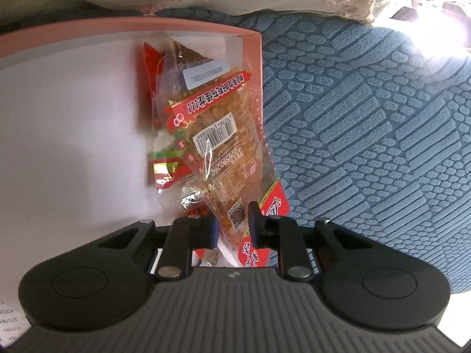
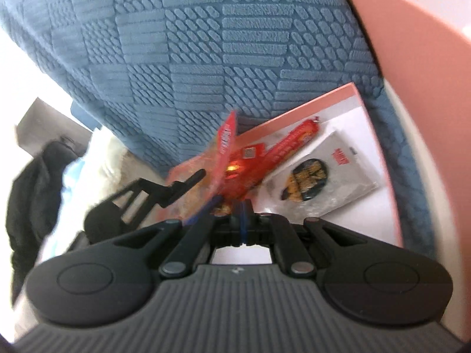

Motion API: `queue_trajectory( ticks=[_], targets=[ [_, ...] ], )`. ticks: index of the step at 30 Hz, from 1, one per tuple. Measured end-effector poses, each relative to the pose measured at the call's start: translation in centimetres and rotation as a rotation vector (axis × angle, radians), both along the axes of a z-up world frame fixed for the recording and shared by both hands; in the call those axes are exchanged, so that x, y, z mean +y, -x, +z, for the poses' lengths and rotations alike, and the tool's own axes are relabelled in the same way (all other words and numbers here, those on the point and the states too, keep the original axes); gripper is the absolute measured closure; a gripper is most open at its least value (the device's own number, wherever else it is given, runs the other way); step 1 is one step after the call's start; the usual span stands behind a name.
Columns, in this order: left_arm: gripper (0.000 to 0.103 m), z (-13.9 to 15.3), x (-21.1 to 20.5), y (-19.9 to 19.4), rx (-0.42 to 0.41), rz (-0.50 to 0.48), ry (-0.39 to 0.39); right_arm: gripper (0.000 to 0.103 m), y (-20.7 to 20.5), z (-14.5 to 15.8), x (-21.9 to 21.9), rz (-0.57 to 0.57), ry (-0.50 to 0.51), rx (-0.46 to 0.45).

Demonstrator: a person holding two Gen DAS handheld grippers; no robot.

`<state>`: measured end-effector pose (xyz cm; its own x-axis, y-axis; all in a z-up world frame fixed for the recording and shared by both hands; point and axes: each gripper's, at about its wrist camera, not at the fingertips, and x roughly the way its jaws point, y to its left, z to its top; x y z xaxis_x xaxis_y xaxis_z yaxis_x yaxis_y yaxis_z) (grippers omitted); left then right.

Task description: Organize snacks

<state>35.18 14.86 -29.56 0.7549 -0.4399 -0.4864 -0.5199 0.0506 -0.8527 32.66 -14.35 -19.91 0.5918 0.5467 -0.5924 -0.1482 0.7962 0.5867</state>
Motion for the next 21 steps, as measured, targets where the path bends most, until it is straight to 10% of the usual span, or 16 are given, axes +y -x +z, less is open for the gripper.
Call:
queue_trajectory(
  ticks=[13,17,21],
  targets=[
    [0.093,1.1,-0.2,0.1,-0.002,-0.055,-0.087,0.095,-1.1,-0.4,3.3,0.076,0.439,-0.143],
    [0.094,1.8,-0.6,-0.2,-0.017,-0.076,-0.117,0.038,-1.1,-0.2,3.5,0.069,0.464,-0.169],
    [0.094,2.4,-0.8,-0.2,-0.024,-0.097,-0.153,0.040,-1.6,-0.3,3.7,0.073,0.469,-0.165]
  ],
)
